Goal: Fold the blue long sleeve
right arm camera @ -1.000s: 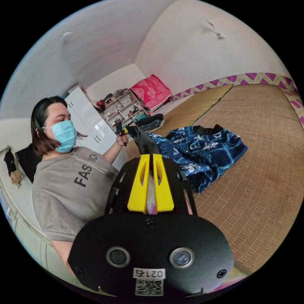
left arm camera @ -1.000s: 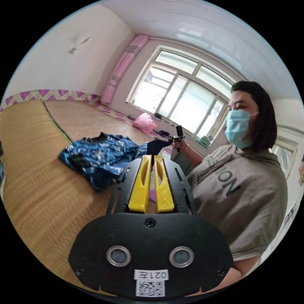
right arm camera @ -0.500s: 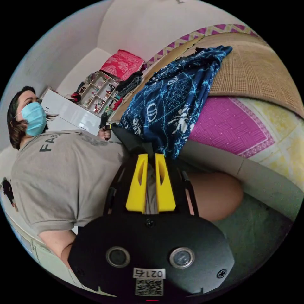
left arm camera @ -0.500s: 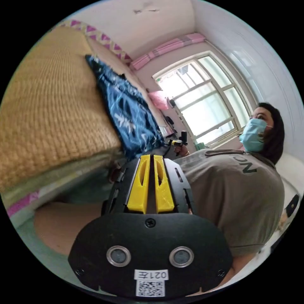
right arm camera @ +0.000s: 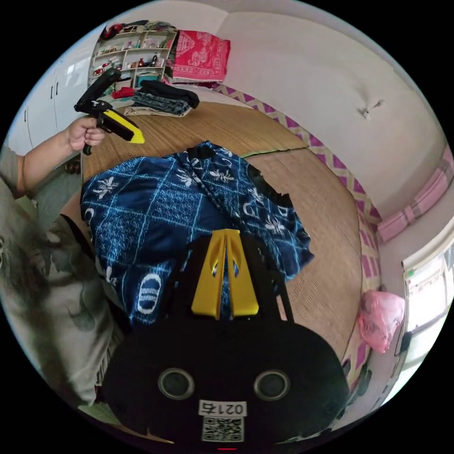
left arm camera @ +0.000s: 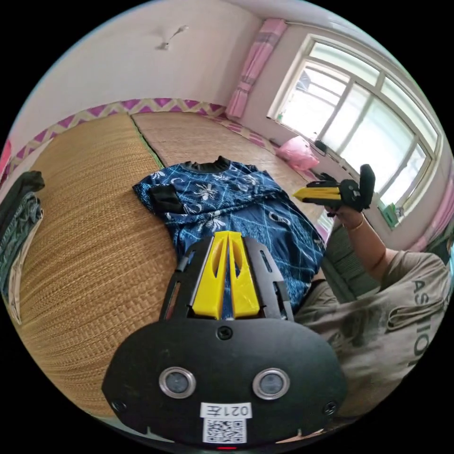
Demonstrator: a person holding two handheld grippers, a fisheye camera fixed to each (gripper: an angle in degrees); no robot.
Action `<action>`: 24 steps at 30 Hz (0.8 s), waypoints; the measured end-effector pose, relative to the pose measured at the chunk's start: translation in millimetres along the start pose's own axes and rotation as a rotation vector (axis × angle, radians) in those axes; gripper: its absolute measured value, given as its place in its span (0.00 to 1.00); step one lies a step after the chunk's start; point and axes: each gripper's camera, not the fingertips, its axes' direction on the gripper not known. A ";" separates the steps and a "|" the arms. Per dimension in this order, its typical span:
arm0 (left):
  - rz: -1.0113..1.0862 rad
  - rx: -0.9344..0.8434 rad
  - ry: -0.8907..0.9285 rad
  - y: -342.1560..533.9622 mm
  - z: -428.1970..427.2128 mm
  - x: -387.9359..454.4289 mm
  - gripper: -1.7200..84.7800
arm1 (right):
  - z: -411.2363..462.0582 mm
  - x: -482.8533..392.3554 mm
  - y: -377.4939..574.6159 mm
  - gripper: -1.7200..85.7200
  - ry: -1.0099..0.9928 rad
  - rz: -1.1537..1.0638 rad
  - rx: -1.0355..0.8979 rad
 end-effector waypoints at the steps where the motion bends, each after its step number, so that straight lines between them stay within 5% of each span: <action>1: -0.026 0.013 0.017 -5.1 0.5 -4.6 0.01 | 15.9 -8.7 -31.6 0.01 0.007 -0.022 0.016; 11: -0.146 0.009 -0.108 -8.8 -27.7 -18.0 0.01 | 152.8 -35.8 -219.6 0.11 -0.187 -0.066 0.024; 24: -0.187 0.018 -0.062 -40.6 -68.8 -32.0 0.01 | 232.2 37.0 -218.8 0.05 -0.306 0.086 0.006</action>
